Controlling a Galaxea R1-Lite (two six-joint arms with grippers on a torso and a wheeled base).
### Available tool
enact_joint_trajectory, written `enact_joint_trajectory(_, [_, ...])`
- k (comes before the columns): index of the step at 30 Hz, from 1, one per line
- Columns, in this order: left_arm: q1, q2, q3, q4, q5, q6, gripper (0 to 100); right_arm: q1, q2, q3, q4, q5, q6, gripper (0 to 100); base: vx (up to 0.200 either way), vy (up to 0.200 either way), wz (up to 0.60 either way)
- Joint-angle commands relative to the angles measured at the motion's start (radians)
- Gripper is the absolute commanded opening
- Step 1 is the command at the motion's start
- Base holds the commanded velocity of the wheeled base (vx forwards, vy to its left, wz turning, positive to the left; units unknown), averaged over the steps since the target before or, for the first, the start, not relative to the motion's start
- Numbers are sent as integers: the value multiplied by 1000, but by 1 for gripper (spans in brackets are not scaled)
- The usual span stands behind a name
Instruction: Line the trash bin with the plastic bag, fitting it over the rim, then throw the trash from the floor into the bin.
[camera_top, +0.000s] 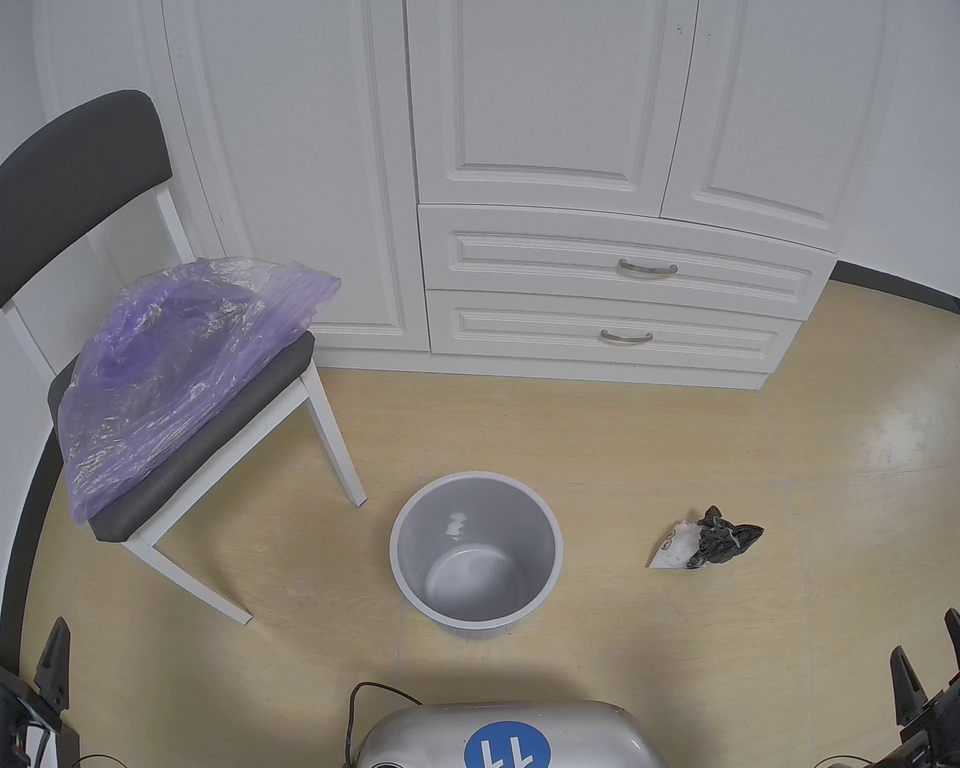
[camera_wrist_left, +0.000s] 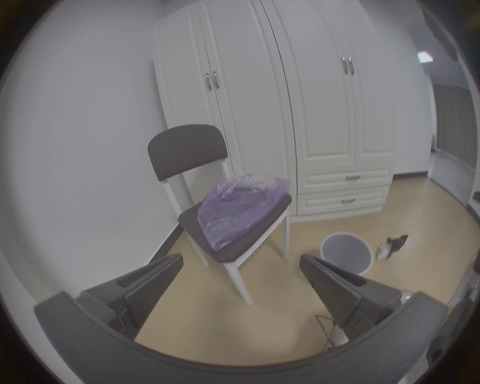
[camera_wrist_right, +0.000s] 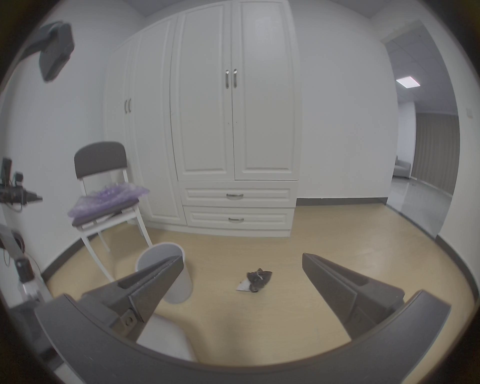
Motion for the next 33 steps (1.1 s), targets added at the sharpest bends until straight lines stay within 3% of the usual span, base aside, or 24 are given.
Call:
enact_joint_trajectory(1, [4, 194, -20, 9, 67, 78, 100, 2, -13, -92, -33, 55, 168, 100, 0, 0, 0])
enact_joint_trajectory(4, [6, 253, -33, 7, 99, 138, 100, 9, 27, -128, 39, 121, 162, 100, 0, 0, 0])
enact_joint_trajectory(8, [7, 308, -42, 6, 127, 179, 100, 12, 151, -183, 36, 136, 162, 100, 0, 0, 0])
enact_joint_trajectory(13, [16, 409, -83, 6, 139, 262, 100, 18, 528, -301, -199, 133, 171, 100, 0, 0, 0])
enact_joint_trajectory(18, [61, 541, -136, -11, 136, 332, 100, 26, 785, -356, -443, 119, 174, 100, 0, 0, 0])
enact_joint_trajectory(23, [161, 719, -171, -132, 130, 414, 100, 98, 898, -405, -546, 23, 224, 100, 0, 0, 0])
enact_joint_trajectory(25, [216, 785, -172, -212, 102, 463, 100, 153, 913, -427, -550, -31, 237, 100, 0, 0, 0])
enact_joint_trajectory(28, [326, 839, -160, -310, -37, 543, 100, 210, 921, -428, -547, -88, 239, 100, 0, 0, 0])
enact_joint_trajectory(30, [400, 843, -155, -324, -145, 587, 100, 218, 923, -425, -547, -94, 239, 100, 0, 0, 0])
enact_joint_trajectory(31, [400, 843, -155, -324, -145, 587, 100, 218, 923, -425, -547, -94, 239, 100, 0, 0, 0])
enact_joint_trajectory(32, [478, 845, -155, -327, -241, 628, 100, 218, 921, -427, -549, -92, 240, 100, 0, 0, 0])
enact_joint_trajectory(33, [492, 848, -155, -327, -261, 636, 100, 218, 923, -427, -550, -92, 240, 100, 0, 0, 0])
